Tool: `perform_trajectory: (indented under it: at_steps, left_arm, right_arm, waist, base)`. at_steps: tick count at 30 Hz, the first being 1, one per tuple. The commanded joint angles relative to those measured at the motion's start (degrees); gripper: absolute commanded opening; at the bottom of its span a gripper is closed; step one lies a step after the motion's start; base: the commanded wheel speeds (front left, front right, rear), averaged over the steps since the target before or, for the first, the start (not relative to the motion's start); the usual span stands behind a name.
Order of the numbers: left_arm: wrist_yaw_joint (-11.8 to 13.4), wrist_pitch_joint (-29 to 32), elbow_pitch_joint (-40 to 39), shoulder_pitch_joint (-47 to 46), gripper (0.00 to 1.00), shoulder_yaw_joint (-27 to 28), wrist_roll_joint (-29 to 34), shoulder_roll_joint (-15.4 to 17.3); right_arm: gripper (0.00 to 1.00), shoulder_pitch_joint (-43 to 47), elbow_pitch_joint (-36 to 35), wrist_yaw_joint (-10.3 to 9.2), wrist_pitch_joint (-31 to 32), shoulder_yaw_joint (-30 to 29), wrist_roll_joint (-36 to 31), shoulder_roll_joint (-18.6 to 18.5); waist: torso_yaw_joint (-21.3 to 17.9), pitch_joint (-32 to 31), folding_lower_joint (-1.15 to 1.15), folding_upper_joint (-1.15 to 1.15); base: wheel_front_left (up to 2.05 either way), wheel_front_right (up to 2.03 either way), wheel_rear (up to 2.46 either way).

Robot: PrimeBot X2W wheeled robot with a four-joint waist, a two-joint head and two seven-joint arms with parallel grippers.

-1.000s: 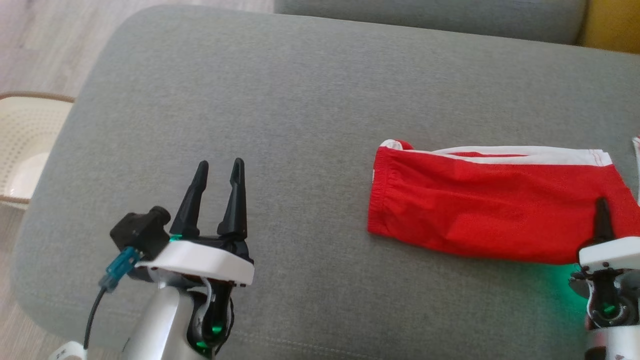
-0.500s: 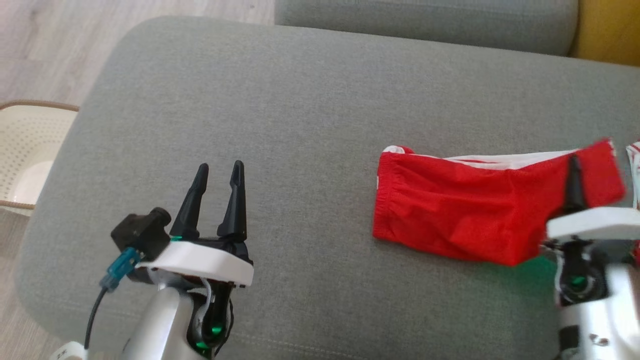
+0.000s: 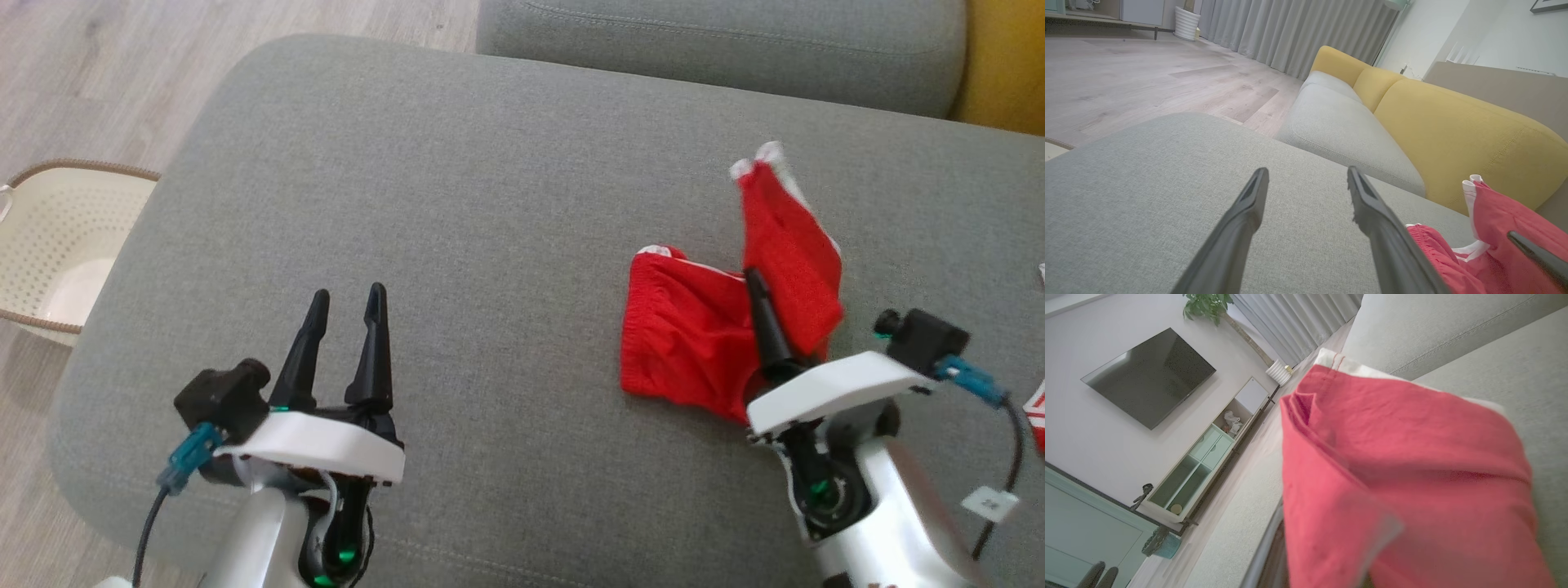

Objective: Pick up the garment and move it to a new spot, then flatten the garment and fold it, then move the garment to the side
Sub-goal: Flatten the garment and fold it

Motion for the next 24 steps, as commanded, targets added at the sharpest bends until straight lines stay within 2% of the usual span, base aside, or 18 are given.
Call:
perform_trajectory:
  at_steps: [1,8,9,10,17,24]
  left_arm:
    - [-0.08,-0.70,-1.64,-1.72,1.00,1.90,-0.30,0.38]
    - [0.12,-0.70,-1.25,-1.58,1.00,1.78,-0.18,0.38]
    - [0.14,-0.70,-1.22,-1.58,1.00,1.74,-0.20,0.38]
    - [0.17,-0.70,-1.19,-1.55,1.00,1.72,-0.21,0.38]
    - [0.36,-0.70,-0.94,-1.36,1.00,1.82,-0.45,0.38]
    - [0.56,-0.70,-1.01,-1.35,1.00,1.50,-0.82,0.38]
  right_arm:
    - [0.00,-1.36,-1.56,-0.05,-1.21,2.82,0.06,-0.17]
    - [0.00,-2.03,1.45,-0.05,-1.71,7.26,1.54,-0.17]
    - [0.37,-2.14,2.13,-0.05,-1.76,7.63,1.13,-0.17]
    - [1.00,-2.20,2.84,-0.05,-1.77,7.90,0.95,-0.17]
    - [1.00,-2.87,3.68,-0.05,-2.08,11.40,2.25,-0.17]
    - [1.00,-3.11,6.80,-0.05,1.00,14.24,4.71,-0.17]
  waist:
    - [0.21,0.01,0.00,0.00]
    - [0.94,0.07,0.00,0.00]
    - [1.06,0.07,0.00,0.00]
    - [1.16,0.05,0.00,0.00]
    - [1.55,0.05,0.00,0.00]
    - [1.64,0.39,0.00,0.00]
  base:
    - [0.00,0.00,0.00]
    - [0.00,0.00,0.00]
    - [0.00,0.00,0.00]
    - [0.00,0.00,0.00]
    - [0.00,0.00,0.00]
    - [0.00,0.00,0.00]
